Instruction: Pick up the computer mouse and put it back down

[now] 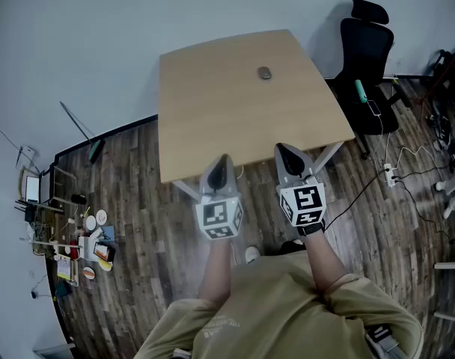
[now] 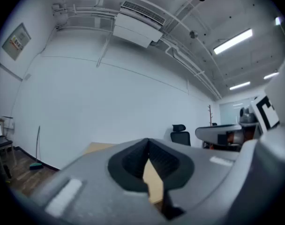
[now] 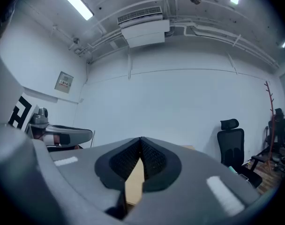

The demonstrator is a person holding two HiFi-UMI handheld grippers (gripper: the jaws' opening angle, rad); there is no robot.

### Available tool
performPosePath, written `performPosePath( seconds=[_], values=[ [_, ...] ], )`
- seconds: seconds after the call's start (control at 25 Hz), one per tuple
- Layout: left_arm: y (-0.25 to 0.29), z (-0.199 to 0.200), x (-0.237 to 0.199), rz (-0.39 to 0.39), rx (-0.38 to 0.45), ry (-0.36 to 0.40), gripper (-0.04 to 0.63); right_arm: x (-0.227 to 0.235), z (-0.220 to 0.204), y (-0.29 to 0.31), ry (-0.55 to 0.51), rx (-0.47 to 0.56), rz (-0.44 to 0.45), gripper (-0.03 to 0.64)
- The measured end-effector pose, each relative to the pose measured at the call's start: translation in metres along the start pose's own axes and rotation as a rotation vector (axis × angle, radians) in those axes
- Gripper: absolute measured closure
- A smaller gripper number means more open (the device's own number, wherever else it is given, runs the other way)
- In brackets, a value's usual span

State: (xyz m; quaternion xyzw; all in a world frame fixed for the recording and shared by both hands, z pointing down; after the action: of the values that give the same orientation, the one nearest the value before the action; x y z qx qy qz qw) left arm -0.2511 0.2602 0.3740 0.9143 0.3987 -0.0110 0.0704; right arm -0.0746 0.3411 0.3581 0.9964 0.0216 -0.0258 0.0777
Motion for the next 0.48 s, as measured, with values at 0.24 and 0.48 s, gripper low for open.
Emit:
performPosePath(
  seconds=[0.24, 0.48],
  values=[
    [0.01, -0.014, -0.025, 0.003, -0.012, 0.003, 0.594, -0.015, -0.011, 0.023, 0.005, -0.032, 0.014, 0.61],
    [0.055, -0.017, -0.039, -0.002, -0.042, -0.001, 0.594, 0.01, -0.016, 0.068, 0.055, -0.019, 0.04, 0.611]
  ],
)
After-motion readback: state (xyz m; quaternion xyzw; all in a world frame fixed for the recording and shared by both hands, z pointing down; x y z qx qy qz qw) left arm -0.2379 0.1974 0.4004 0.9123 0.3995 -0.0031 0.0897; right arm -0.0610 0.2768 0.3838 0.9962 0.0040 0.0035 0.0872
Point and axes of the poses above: the fingertips, and each gripper's own axes: y forward along the fingers, x to its right, z out of its top, the point moved 9 cm from there along -y, backward along the fingers, and after that the axes turned 6 degrees about -x, right-handed, at the moved point
